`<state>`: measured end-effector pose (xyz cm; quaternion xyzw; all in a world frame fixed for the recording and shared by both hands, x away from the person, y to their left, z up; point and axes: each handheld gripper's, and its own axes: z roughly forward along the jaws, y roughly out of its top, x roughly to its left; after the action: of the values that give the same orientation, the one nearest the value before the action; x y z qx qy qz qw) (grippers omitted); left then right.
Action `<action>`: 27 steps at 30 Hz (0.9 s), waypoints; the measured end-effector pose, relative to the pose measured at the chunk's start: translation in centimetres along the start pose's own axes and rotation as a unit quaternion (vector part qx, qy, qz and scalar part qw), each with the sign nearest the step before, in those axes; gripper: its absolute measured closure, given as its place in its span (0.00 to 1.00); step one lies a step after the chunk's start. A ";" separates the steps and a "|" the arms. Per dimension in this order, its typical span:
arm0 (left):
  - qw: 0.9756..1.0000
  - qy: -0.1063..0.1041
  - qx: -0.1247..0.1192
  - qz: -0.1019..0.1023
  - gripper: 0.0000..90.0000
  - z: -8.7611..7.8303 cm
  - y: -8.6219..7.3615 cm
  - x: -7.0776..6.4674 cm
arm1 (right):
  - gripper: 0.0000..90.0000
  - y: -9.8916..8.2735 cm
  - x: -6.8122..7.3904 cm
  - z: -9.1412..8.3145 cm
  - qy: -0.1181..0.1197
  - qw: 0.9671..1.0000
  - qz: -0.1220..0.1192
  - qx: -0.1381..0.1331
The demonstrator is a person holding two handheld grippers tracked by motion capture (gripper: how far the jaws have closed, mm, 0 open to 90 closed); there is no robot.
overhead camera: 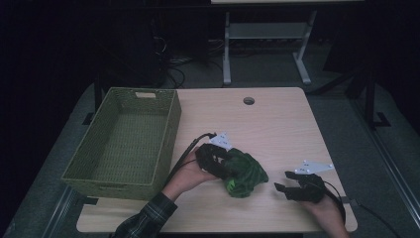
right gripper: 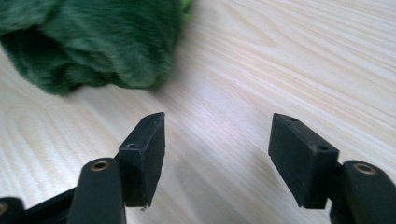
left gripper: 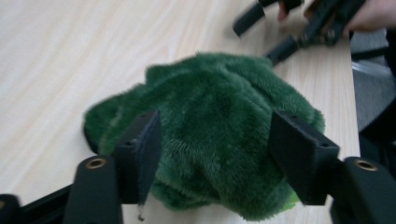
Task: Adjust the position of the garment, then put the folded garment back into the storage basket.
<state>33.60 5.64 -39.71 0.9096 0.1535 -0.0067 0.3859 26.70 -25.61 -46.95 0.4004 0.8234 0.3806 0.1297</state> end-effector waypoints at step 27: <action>0.995 -0.010 0.102 0.011 0.14 4.6 -2.7 1.0 | 0.28 0.1 -0.2 1.0 -0.021 1.000 0.005 0.018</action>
<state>34.27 4.44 -44.96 0.9457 0.1383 -0.0271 0.2928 27.39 -25.25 -47.60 0.4144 0.8253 0.3579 0.1379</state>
